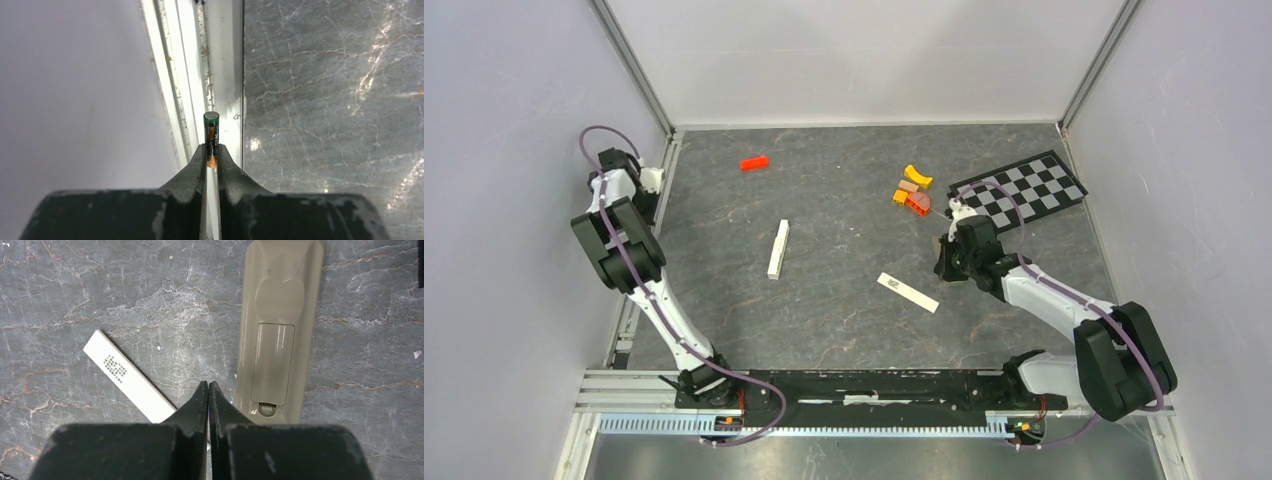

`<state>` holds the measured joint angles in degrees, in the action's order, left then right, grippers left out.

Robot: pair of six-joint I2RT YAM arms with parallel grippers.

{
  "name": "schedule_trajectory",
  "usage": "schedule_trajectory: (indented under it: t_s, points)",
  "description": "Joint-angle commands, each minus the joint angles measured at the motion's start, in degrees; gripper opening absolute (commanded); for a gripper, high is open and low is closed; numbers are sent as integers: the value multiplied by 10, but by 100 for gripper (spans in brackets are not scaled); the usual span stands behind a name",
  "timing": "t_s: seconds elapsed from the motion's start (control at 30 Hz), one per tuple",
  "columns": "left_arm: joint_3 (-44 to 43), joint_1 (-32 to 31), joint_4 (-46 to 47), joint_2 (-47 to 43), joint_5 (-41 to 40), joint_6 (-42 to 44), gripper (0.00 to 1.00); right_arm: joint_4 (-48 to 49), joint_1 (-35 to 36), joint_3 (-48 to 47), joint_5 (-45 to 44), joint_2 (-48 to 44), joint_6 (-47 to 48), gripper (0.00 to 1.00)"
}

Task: Load the batteries into the remote control
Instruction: Pick up the battery from the center of the board, then place the battery at the center of the board.

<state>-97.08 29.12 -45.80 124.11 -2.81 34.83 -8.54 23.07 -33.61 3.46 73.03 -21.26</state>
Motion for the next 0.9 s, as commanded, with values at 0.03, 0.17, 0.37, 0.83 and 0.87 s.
schedule_trajectory:
  t_s: [0.03, 0.17, 0.37, 0.83, 0.87]
  points:
    - [-23, -3, -2, -68, -13, -23, 2, 22, -3, 9, -1, -23, -4, 3]
    - [0, -32, -2, -97, -15, -33, 2, 23, -4, 11, -4, -28, -7, 3]
    - [58, -121, -1, -160, -4, -76, 2, 29, -4, 19, -5, -36, -14, 3]
    - [156, -462, 19, -341, 8, -247, 2, 42, -4, 58, -25, -90, -30, 3]
    - [158, -484, 18, -346, 3, -260, 2, 42, -5, 59, -25, -94, -31, 4]
